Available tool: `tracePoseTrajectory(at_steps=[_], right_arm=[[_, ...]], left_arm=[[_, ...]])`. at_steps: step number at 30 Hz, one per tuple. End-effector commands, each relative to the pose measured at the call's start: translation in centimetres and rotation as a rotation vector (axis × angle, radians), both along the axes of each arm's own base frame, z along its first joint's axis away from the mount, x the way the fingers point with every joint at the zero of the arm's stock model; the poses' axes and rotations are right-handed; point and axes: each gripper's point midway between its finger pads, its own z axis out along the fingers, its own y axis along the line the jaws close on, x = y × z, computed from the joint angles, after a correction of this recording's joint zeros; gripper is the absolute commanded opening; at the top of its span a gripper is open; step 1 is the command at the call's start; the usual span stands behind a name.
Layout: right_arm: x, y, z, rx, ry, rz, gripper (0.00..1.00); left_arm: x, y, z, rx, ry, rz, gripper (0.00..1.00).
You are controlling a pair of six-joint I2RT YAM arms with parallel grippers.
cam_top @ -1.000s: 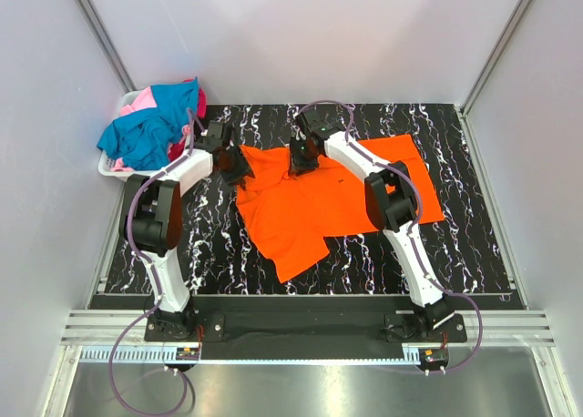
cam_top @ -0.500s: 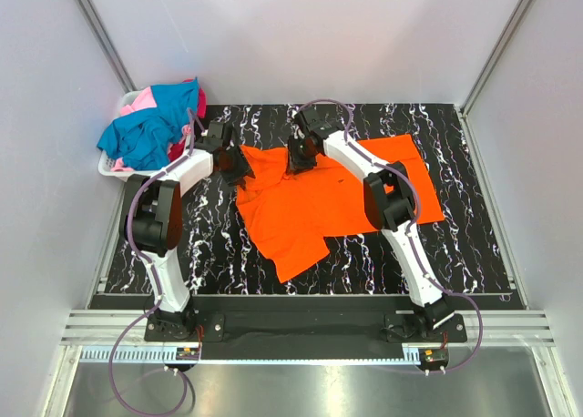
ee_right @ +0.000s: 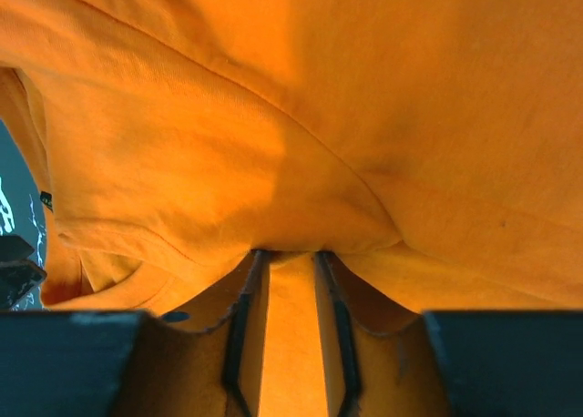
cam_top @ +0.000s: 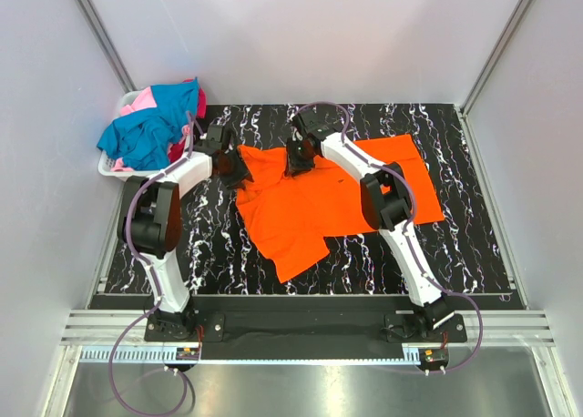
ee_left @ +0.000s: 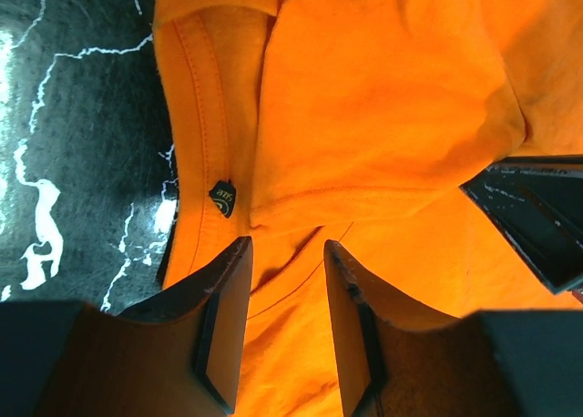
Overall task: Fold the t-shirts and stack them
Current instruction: Fold the tshirt
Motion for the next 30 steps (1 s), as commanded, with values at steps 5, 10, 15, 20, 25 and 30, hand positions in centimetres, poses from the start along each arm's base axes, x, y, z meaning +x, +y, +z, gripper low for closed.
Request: tracePoseTrajectory(at_steps=[5, 10, 15, 20, 25, 30], right_arm=[[0.6, 1.1, 0.6, 0.01, -0.035, 0.015, 0.1], [0.7, 0.6, 1.9, -0.008, -0.061, 0.004, 0.0], [0.9, 0.2, 4.5, -0.023, -0.107, -0.001, 0.0], [0.4, -0.1, 6.3, -0.038, -0.124, 0.004, 0.0], [-0.4, 0.0, 7.2, -0.056, -0.129, 0.016, 0.0], [-1.3, -0.1, 8.4, -0.074, -0.142, 0.017, 0.0]], left_arm=[[0.7, 0.8, 3.0, 0.012, -0.1, 0.009, 0.41], [0.5, 1.0, 3.0, 0.017, -0.1, 0.011, 0.41], [0.4, 1.1, 3.0, 0.018, -0.101, 0.016, 0.41], [0.3, 1.2, 2.8, 0.017, -0.1, 0.025, 0.41], [0.3, 1.2, 2.7, 0.016, -0.102, 0.028, 0.41], [0.3, 1.2, 2.7, 0.016, -0.103, 0.034, 0.41]])
